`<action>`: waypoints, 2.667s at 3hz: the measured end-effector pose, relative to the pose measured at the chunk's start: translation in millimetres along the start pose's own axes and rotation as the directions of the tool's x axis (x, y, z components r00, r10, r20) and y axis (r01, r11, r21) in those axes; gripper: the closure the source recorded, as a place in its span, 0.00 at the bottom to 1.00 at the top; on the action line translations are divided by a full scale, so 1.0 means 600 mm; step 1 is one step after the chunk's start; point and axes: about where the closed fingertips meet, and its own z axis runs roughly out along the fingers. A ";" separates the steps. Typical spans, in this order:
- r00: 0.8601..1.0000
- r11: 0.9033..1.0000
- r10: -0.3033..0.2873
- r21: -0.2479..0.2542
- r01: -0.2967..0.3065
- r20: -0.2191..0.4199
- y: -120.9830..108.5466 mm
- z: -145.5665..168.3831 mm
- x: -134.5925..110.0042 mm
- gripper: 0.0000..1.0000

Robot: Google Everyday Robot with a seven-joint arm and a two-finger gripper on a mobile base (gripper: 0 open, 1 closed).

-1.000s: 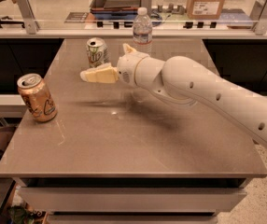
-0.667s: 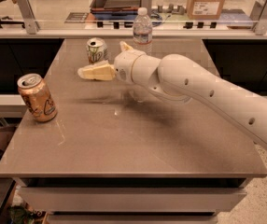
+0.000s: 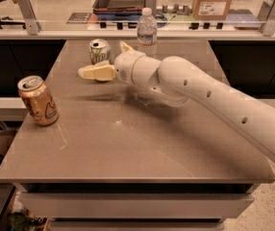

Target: Knock 7up can over

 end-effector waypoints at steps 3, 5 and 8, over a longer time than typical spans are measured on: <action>0.999 1.000 0.003 -0.021 -0.002 0.033 -0.018 0.035 0.001 0.18; 0.999 1.000 0.003 -0.028 -0.002 0.034 -0.012 0.040 -0.001 0.65; 0.999 0.999 -0.024 -0.047 0.022 -0.036 -0.009 0.034 -0.030 1.00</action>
Offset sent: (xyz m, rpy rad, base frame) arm 0.0377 0.0099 -0.0033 0.0390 -0.0243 0.0266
